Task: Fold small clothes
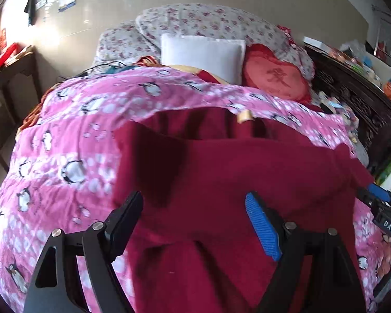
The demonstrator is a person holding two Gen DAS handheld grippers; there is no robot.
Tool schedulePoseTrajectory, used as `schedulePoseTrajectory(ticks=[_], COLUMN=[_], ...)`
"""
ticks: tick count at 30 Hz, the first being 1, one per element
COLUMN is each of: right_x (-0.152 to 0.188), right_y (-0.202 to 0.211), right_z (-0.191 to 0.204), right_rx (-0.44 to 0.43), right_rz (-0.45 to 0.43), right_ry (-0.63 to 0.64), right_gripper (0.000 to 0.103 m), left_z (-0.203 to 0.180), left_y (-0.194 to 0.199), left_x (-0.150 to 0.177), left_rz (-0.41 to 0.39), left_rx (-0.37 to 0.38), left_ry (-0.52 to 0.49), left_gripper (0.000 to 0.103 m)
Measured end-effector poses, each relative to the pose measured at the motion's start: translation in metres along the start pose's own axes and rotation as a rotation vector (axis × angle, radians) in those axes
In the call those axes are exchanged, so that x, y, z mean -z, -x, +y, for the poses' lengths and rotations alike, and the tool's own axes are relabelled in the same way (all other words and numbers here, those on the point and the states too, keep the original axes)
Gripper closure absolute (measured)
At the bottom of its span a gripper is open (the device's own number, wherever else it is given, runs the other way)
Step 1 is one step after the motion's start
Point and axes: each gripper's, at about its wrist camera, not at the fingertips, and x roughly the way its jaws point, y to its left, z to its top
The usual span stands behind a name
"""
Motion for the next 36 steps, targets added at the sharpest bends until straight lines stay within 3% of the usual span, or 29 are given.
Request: schedulePoseTrajectory(ticks=[9, 12, 17, 20, 27, 28, 31, 36], right_x=[0.009, 0.012, 0.021, 0.027, 0.032, 0.032, 0.022, -0.007], right_y=[-0.004, -0.009, -0.024, -0.039, -0.083, -0.087, -0.09, -0.036], right_z=[-0.046, -0.078, -0.168, -0.219, -0.276, -0.281, -0.28, -0.251], right_rx=[0.029, 0.033, 0.083, 0.051, -0.046, -0.047, -0.006, -0.033], right_rz=[0.013, 0.022, 0.057, 0.073, 0.04, 0.018, 0.0, -0.148], right_ry=[-0.058, -0.111, -0.323, -0.5, -0.785, -0.822, -0.812, -0.678], right_gripper=[0.038, 0.029, 0.028, 0.028, 0.028, 0.033, 0.087, 0.091], left_z=[-0.043, -0.053, -0.063, -0.064, -0.057, -0.054, -0.043, -0.011], left_y=[-0.019, -0.025, -0.035, -0.041, -0.035, -0.034, -0.025, -0.006], left_x=[0.006, 0.008, 0.009, 0.01, 0.008, 0.008, 0.006, 0.0], left_rz=[0.049, 0.06, 0.077, 0.094, 0.082, 0.082, 0.072, 0.022], left_rx=[0.047, 0.062, 0.071, 0.079, 0.065, 0.065, 0.058, 0.03], left_ry=[-0.051, -0.064, -0.081, -0.074, -0.075, -0.07, -0.063, -0.028], left_gripper=[0.021, 0.021, 0.021, 0.021, 0.021, 0.021, 0.021, 0.021])
